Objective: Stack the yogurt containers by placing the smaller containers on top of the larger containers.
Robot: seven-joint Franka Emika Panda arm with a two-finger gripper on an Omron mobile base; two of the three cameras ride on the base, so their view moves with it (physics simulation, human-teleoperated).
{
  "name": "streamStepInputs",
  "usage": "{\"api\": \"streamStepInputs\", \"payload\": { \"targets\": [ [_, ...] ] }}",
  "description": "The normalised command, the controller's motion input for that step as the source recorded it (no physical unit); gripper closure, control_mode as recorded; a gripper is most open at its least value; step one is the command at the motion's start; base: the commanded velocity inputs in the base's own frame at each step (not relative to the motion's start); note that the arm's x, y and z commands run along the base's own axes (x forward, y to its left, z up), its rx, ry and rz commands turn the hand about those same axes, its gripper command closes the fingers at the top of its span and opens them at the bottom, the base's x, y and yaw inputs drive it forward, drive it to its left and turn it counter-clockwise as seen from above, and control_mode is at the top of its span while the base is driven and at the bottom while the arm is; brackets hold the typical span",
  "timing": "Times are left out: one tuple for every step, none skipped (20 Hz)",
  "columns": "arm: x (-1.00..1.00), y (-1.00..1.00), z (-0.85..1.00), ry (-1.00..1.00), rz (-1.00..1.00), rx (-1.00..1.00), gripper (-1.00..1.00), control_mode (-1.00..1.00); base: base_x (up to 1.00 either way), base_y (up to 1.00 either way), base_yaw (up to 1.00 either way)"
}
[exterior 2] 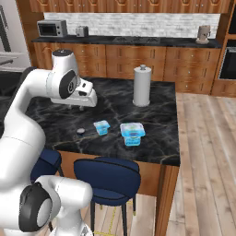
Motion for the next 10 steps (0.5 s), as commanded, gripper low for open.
{"api": "streamStepInputs", "payload": {
  "targets": [
    [-0.01,0.0,0.0,0.0,0.0,0.0,-1.0,-1.0,0.0,0.0,0.0],
    [-0.07,0.0,0.0,-0.01,0.0,0.0,-1.0,-1.0,0.0,0.0,0.0],
    [-0.22,0.0,0.0,-0.07,0.0,0.0,-1.0,-1.0,0.0,0.0,0.0],
    [-0.27,0.02,0.0,-0.01,0.0,-0.01,-1.0,-1.0,0.0,0.0,0.0],
    [-0.23,0.1,0.0,-0.02,0.0,-0.04,-1.0,-1.0,0.0,0.0,0.0],
    [-0.23,0.14,0.0,-0.03,0.0,-0.01,-1.0,-1.0,0.0,0.0,0.0],
    [-0.4,0.13,0.0,-0.12,0.0,-0.02,-1.0,-1.0,0.0,0.0,0.0],
    [-0.41,0.06,0.0,-0.18,0.0,0.0,-1.0,-1.0,0.0,0.0,0.0],
    [-0.45,0.11,0.0,-0.22,0.0,0.0,-1.0,-1.0,0.0,0.0,0.0],
    [-0.44,0.06,0.0,-0.19,-0.01,0.0,-1.0,-1.0,0.0,0.0,0.0]
  ]
}}
